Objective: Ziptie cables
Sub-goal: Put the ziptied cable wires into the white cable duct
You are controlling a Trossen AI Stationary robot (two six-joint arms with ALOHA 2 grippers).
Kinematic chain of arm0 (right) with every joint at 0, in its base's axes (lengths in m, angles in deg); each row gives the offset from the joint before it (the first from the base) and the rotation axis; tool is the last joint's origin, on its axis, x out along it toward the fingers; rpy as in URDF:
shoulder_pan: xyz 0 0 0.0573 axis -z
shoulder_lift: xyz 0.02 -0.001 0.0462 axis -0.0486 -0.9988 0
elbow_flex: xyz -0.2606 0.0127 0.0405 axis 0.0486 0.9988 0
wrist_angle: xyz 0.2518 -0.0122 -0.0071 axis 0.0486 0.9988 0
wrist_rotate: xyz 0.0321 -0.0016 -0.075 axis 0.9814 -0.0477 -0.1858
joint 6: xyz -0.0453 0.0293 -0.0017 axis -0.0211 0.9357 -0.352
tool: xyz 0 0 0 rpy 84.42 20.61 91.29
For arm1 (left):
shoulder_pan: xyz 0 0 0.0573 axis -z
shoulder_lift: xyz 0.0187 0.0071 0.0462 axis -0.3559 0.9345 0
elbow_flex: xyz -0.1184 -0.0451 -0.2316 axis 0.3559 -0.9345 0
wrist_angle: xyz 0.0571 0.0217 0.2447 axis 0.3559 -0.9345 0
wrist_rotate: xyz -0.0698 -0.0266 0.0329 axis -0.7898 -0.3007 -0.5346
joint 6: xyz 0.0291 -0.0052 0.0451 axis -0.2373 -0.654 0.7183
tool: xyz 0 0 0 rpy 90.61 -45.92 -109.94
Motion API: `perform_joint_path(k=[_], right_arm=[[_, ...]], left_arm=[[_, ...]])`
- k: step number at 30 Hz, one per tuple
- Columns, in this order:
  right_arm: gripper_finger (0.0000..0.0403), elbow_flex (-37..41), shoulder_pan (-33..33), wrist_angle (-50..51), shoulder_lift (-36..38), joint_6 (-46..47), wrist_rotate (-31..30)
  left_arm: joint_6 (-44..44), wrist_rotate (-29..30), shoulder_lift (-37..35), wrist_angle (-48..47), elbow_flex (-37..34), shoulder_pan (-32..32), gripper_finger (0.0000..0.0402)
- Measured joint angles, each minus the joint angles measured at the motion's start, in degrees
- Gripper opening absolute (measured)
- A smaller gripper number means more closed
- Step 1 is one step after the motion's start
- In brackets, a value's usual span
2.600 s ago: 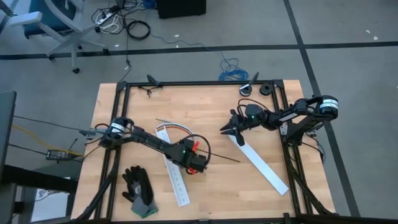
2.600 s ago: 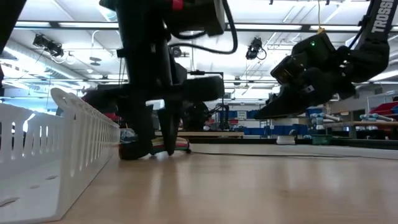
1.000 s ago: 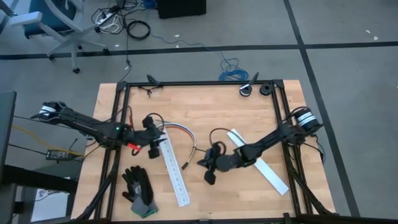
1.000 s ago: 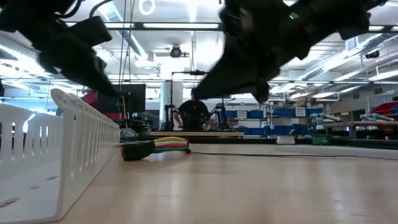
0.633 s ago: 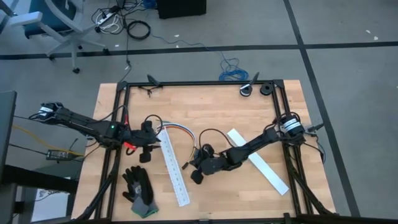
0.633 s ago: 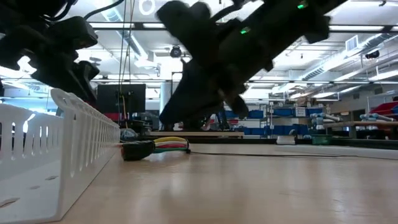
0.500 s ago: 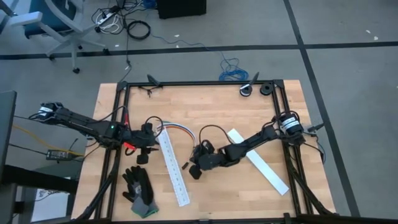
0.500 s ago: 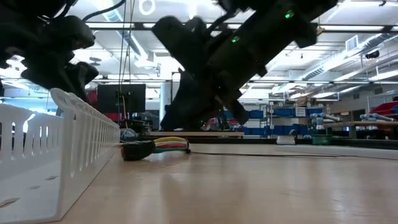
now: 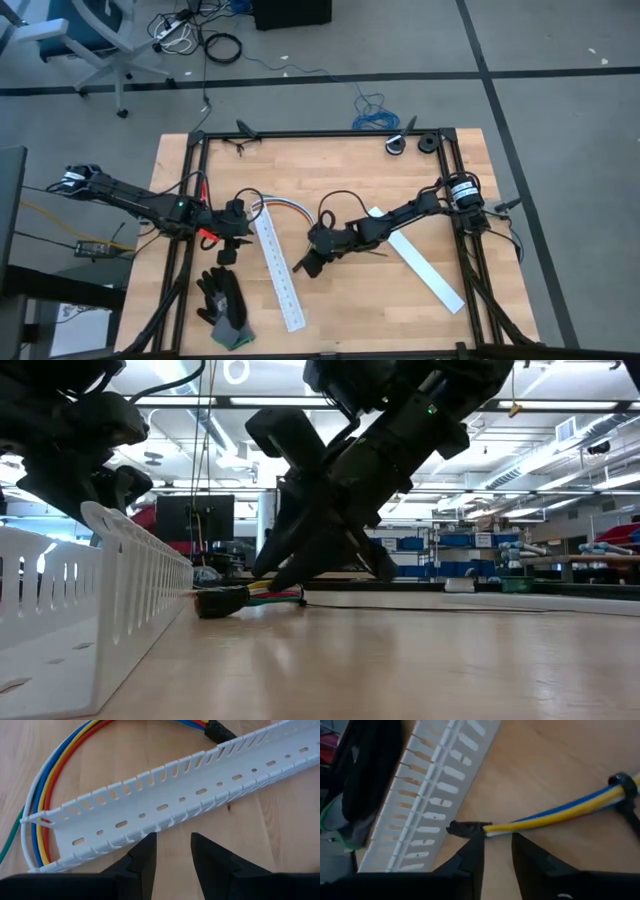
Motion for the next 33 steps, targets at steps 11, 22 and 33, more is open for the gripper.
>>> perform_joint_path(k=[11, 22, 33], right_arm=[[0.0142, 0.0, 1.9, -0.7, 0.0, 19.3, 2.0], [0.0130, -9.9, 2.2, 16.1, -3.7, 34.8, 9.4], [0.0126, -28.9, 3.9, 23.6, -12.3, 26.3, 16.4]], left_arm=[[0.1, 0.0, 0.0, -0.3, 0.0, 0.0, 0.0130], [0.2, 0.1, 0.0, -0.3, 0.0, 0.0, 0.0131], [0.1, 0.0, 0.0, -0.2, 0.0, 0.0, 0.0131]])
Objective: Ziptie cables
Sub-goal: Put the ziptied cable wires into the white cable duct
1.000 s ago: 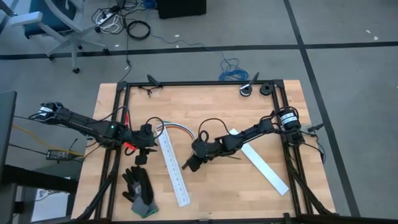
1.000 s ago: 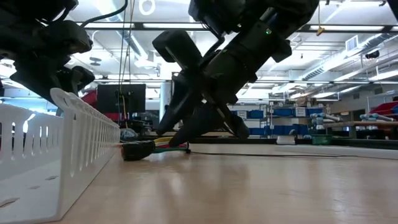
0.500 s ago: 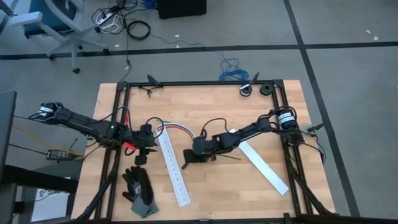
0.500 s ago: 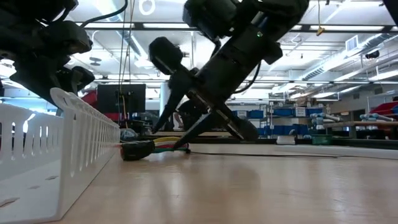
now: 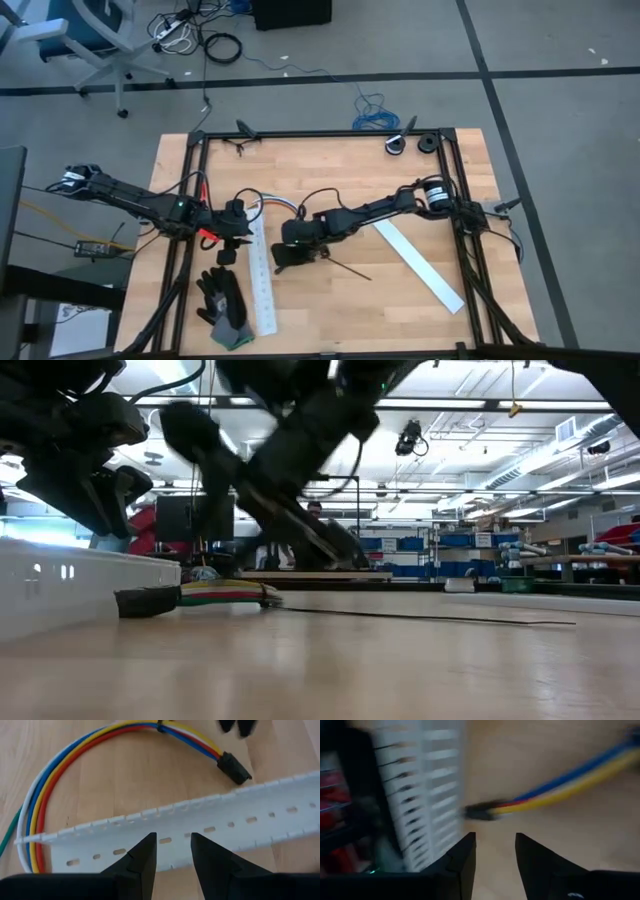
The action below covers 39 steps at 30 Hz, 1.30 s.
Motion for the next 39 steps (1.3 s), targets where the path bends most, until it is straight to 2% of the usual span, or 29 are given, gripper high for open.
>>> perform_joint_path(k=[5, 8, 12, 14, 18, 20, 26, 29, 32, 36, 39], right_arm=[[0.0119, 0.1, -0.5, 5.9, 2.7, 3.2, -5.5], [0.0116, 0.2, -0.5, 6.5, 2.7, 7.3, -4.9], [0.0114, 0.3, -0.4, 6.4, 1.6, 6.5, -4.2], [0.0114, 0.3, -0.5, 5.0, 1.5, 6.5, -5.8], [0.0114, 0.2, -0.2, 4.8, 1.7, 12.7, -5.2], [0.0114, 0.2, 0.0, 4.8, 1.7, 12.7, -5.8], [0.0114, 0.1, 0.7, -6.4, 1.7, 7.5, -11.3], [0.0114, 0.1, 1.5, -7.0, 0.0, 6.5, -12.0], [0.0114, 0.2, 1.9, -9.9, -4.7, 8.5, -7.5], [0.0114, -0.2, 1.6, -18.2, -9.7, 13.1, 6.2], [0.0113, -0.2, 0.3, -15.3, -9.8, 11.5, 11.4]], left_arm=[[-0.1, 0.0, 0.0, 0.0, 0.0, 0.0, 0.0131], [-0.1, -0.1, 0.0, 0.0, 0.0, 0.0, 0.0131], [-0.1, -0.1, 0.0, 0.0, 0.0, 0.0, 0.0131], [-0.1, -0.1, 0.0, 0.2, 0.0, 0.0, 0.0131], [0.0, -0.3, 0.0, 0.3, 0.0, 0.0, 0.0131], [0.0, -0.3, 0.0, 0.2, 0.0, 0.0, 0.0131], [0.0, -0.3, 0.0, 0.3, 0.0, 0.0, 0.0131], [0.0, -0.3, 0.0, 0.4, 0.0, 0.0, 0.0131], [0.0, -0.4, 0.0, 0.4, 0.0, 0.0, 0.0131], [0.0, -0.5, 0.0, 0.1, 0.0, 0.0, 0.0131], [0.0, -0.5, 0.0, 0.1, 0.0, 0.0, 0.0131]])
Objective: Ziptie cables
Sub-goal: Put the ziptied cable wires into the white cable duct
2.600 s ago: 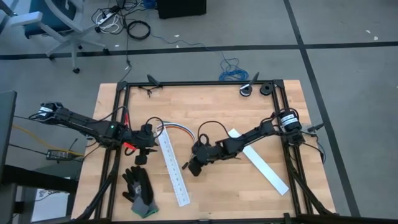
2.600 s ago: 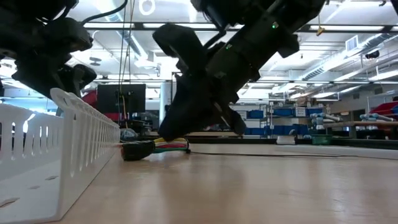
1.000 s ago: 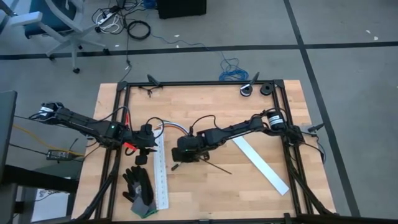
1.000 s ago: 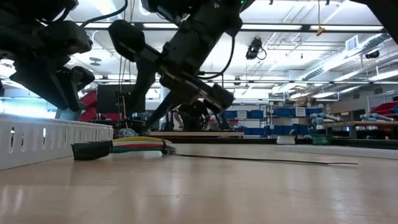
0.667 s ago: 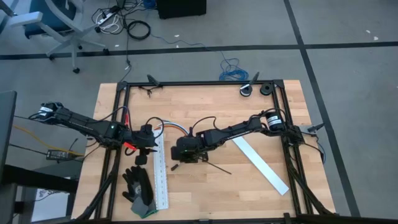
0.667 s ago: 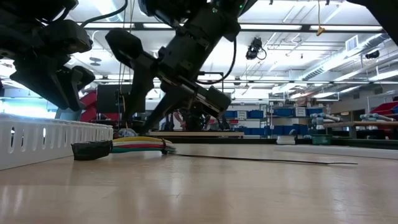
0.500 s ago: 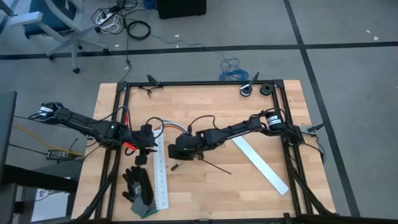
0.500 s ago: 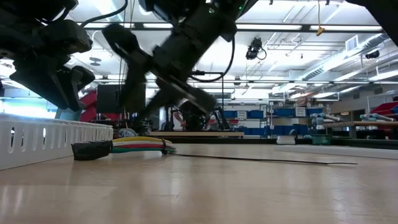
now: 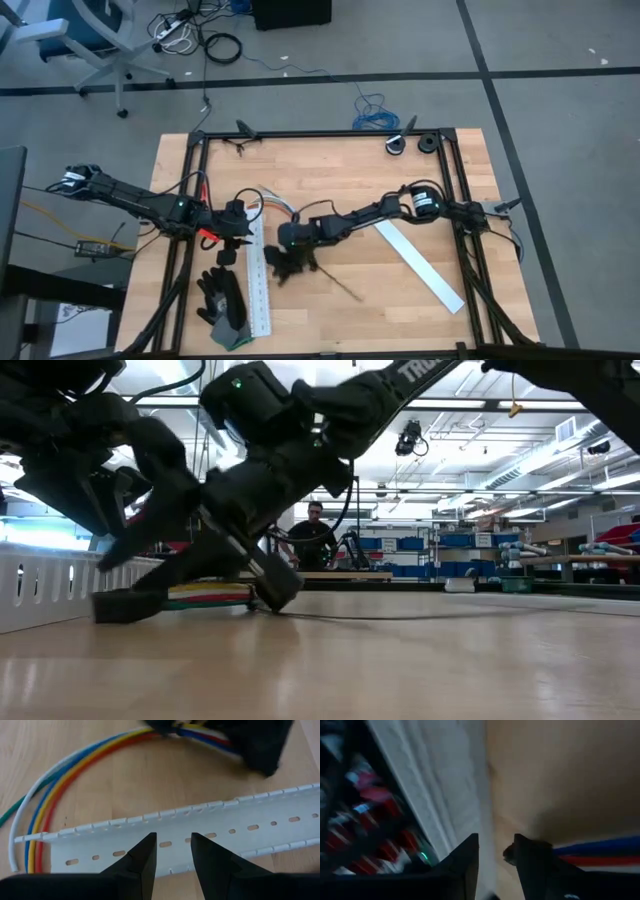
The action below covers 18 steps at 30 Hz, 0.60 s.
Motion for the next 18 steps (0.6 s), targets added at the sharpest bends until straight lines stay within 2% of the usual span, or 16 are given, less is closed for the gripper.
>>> perform_joint_path(k=[4, 6, 9, 14, 18], right_arm=[[0.0102, 0.3, -0.6, 11.4, 3.5, -7.1, 1.0], [0.0093, 0.5, -0.4, 19.5, 6.1, -11.8, -1.7], [0.0078, 0.6, 0.4, 32.3, 9.8, -18.2, -7.5], [0.0059, 0.5, 1.4, 53.4, 16.8, -28.1, -23.0], [0.0057, 0.6, 1.6, 56.6, 20.8, -31.0, -30.3]], left_arm=[[-0.1, -0.5, 0.0, 0.0, 0.0, 0.0, 0.0131], [-0.1, -0.5, 0.0, -0.1, 0.0, 0.0, 0.0131], [-0.2, -0.5, 0.0, -0.1, 0.0, 0.0, 0.0131], [-0.2, -0.5, 0.0, -0.1, 0.0, 0.0, 0.0131], [-0.3, -0.5, 0.0, -0.1, 0.0, 0.0, 0.0131]])
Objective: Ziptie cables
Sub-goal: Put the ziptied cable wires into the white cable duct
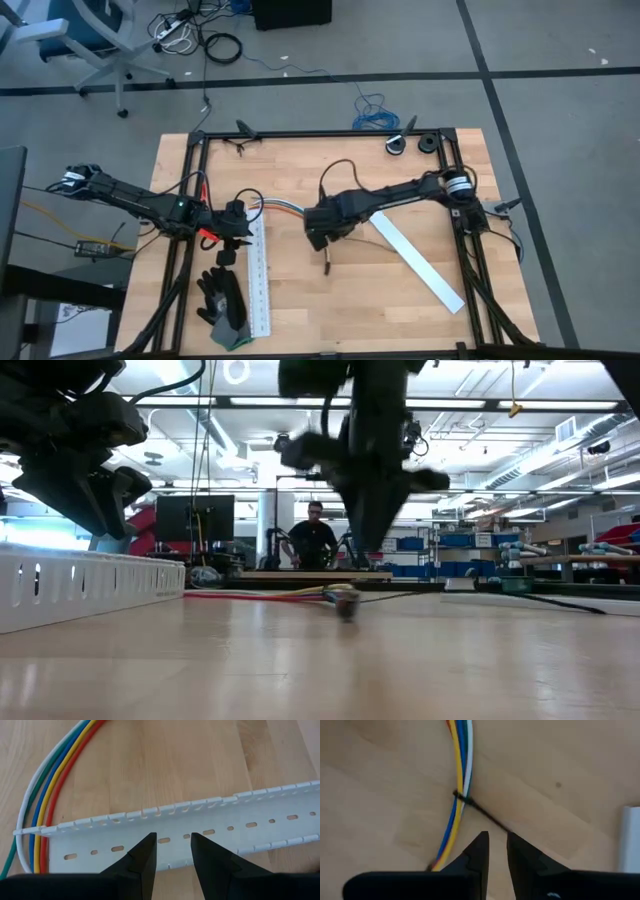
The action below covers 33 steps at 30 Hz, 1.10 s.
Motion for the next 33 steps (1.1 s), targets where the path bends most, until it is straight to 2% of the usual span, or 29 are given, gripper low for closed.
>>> perform_joint_path(k=[3, 7, 10, 16, 23, 27, 33], right_arm=[[0.0059, -0.1, -0.9, -2.6, 2.9, 2.3, -2.0], [0.0059, -0.1, -3.6, -7.4, 3.0, 3.9, -1.3], [0.0059, -0.2, -5.7, -11.8, 1.9, 4.6, -1.3], [0.0057, 0.0, -9.2, -20.8, -1.8, 4.5, -5.3], [0.0065, 0.0, -10.6, -21.1, -3.1, 5.6, -4.1], [0.0088, 0.0, -10.6, -20.3, -3.1, 6.0, -4.0], [0.0152, 0.0, -10.4, -16.2, -3.7, 8.0, -4.1]], left_arm=[[0.0, 0.0, 0.0, 0.0, 0.0, 0.0, 0.0131], [0.0, 0.0, 0.0, 0.0, 0.0, 0.0, 0.0131], [0.0, 0.0, 0.0, 0.0, 0.0, 0.0, 0.0131], [0.0, 0.0, 0.0, 0.1, 0.0, 0.0, 0.0131], [0.0, -0.3, 0.0, 0.0, 0.0, 0.0, 0.0131], [-0.1, -0.4, 0.0, 0.1, 0.0, 0.1, 0.0131], [-0.1, -0.4, 0.0, 0.0, 0.0, 0.3, 0.0131]])
